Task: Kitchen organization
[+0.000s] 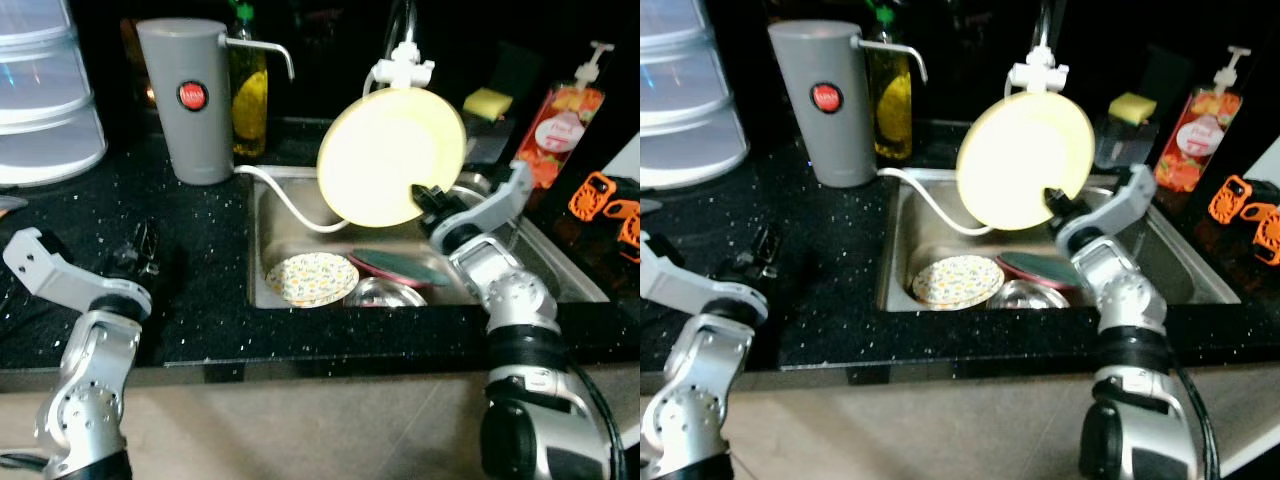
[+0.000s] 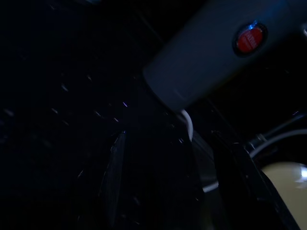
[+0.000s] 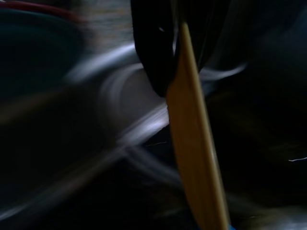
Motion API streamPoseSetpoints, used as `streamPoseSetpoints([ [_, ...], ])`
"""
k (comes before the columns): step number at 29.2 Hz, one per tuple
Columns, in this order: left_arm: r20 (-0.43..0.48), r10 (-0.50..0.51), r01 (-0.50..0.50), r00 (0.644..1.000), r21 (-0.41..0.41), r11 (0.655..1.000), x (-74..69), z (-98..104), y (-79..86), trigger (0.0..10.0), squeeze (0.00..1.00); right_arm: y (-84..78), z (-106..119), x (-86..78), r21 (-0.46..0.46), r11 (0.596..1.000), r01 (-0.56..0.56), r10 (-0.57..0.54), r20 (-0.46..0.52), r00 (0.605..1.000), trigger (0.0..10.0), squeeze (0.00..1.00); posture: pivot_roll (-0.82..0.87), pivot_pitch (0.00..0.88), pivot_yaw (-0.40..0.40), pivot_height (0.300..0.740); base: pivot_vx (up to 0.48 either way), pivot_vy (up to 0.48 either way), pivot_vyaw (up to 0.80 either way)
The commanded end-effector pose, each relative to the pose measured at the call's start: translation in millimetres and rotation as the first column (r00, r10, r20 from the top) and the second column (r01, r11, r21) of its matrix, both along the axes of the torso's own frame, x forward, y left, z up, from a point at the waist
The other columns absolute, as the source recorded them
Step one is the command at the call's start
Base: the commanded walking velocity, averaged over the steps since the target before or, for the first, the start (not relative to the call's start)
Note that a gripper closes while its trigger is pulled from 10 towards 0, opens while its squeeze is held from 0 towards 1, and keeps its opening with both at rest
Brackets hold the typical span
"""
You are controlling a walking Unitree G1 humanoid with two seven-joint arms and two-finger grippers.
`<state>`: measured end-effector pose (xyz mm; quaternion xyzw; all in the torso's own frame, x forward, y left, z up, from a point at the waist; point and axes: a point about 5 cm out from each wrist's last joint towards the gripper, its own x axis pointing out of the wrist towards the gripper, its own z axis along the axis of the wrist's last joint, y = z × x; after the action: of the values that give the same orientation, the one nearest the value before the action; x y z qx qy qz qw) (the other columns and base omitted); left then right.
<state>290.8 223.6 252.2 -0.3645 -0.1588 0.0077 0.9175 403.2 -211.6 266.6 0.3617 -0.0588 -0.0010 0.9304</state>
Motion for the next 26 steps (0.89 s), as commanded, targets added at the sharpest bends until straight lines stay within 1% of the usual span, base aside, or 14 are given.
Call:
streamPoseSetpoints([
  [1,-0.009,-0.007,0.007,1.0,0.037,0.999,-1.2,0.2,-4.0,10.0,0.0,-6.2,-9.2,1.1,-0.013,0.997,0.07,-0.071,-0.055,0.996,10.0,0.0,0.15,0.115,-0.094,0.74,0.0,0.0,0.0],
  [3,0.006,-0.025,0.024,1.0,0.065,0.998,-0.9,4.6,-11.8,10.0,0.0,-11.0,-27.4,3.3,-0.015,0.988,0.153,-0.153,-0.183,0.971,10.0,0.0,0.15,0.118,-0.094,0.74,0.0,0.0,0.0],
  [4,0.007,-0.028,0.027,1.0,0.077,0.997,-0.6,5.5,-13.4,10.0,0.0,-10.5,-34.8,3.8,-0.008,0.988,0.157,-0.155,-0.237,0.959,10.0,0.0,0.15,0.118,-0.094,0.74,0.0,0.0,0.0],
  [5,0.007,-0.028,0.027,1.0,0.077,0.997,-0.6,5.5,-13.4,10.0,0.0,-10.5,-34.8,3.8,-0.008,0.988,0.157,-0.155,-0.237,0.959,10.0,0.0,0.15,0.118,-0.094,0.74,0.0,0.0,0.0],
  [6,0.008,-0.031,0.03,0.999,0.088,0.996,-0.2,6.7,-14.8,10.0,0.0,-9.4,-41.9,4.2,0.008,0.987,0.161,-0.152,-0.281,0.948,10.0,0.0,0.15,0.123,-0.092,0.74,0.0,0.0,0.0],
  [11,0.013,-0.034,0.033,0.999,0.093,0.995,1.3,9.2,-15.0,10.0,0.0,-4.6,-48.0,7.5,0.086,0.982,0.167,-0.13,-0.334,0.934,10.0,0.0,0.15,0.127,-0.089,0.74,0.0,0.0,0.0],
  [12,0.018,-0.039,0.037,0.999,0.099,0.994,2.3,11.0,-17.1,10.0,0.0,-2.0,-50.2,9.1,0.197,0.961,0.194,-0.11,-0.373,0.921,10.0,0.0,0.15,0.127,-0.089,0.74,0.0,0.0,0.0],
  [13,0.02,-0.043,0.041,0.999,0.104,0.994,2.7,11.9,-18.7,10.0,0.0,-2.7,-49.8,9.6,0.235,0.948,0.216,-0.114,-0.382,0.917,10.0,0.0,0.15,0.13,-0.089,0.74,0.0,0.0,0.0],
  [17,0.022,-0.05,0.047,0.998,0.113,0.992,2.7,13.5,-21.4,10.0,0.0,-6.7,-47.0,10.3,0.255,0.931,0.262,-0.148,-0.391,0.909,10.0,0.0,0.16,0.139,-0.09,0.74,0.0,0.0,0.0],
  [22,0.022,-0.048,0.045,0.999,0.117,0.992,1.6,14.0,-21.6,10.0,0.0,-8.7,-48.1,10.1,0.223,0.927,0.301,-0.185,-0.427,0.885,10.0,0.0,0.16,0.139,-0.09,0.74,0.0,0.0,0.0],
  [23,0.021,-0.043,0.041,0.999,0.12,0.992,0.0,14.6,-20.0,10.0,0.0,-9.1,-49.1,10.0,0.204,0.926,0.317,-0.202,-0.439,0.875,10.0,0.89,0.17,0.148,-0.093,0.74,0.0,0.0,0.0],
  [24,0.021,-0.043,0.041,0.999,0.12,0.992,0.0,14.6,-20.0,10.0,0.0,-9.1,-49.1,10.0,0.204,0.926,0.317,-0.202,-0.439,0.875,10.0,0.89,0.17,0.148,-0.093,0.74,0.0,0.0,0.0],
  [25,0.02,-0.04,0.037,0.999,0.123,0.992,-0.8,15.0,-19.3,10.0,0.0,-9.9,-49.7,9.7,0.178,0.927,0.331,-0.223,-0.45,0.865,10.0,1.0,0.18,0.156,-0.098,0.74,0.0,0.0,0.0],
  [26,0.019,-0.037,0.035,0.999,0.125,0.992,-1.3,15.2,-18.9,10.0,0.0,-10.6,-50.0,9.5,0.159,0.926,0.341,-0.237,-0.457,0.857,10.0,1.0,0.18,0.156,-0.098,0.74,0.0,0.0,0.0],
])
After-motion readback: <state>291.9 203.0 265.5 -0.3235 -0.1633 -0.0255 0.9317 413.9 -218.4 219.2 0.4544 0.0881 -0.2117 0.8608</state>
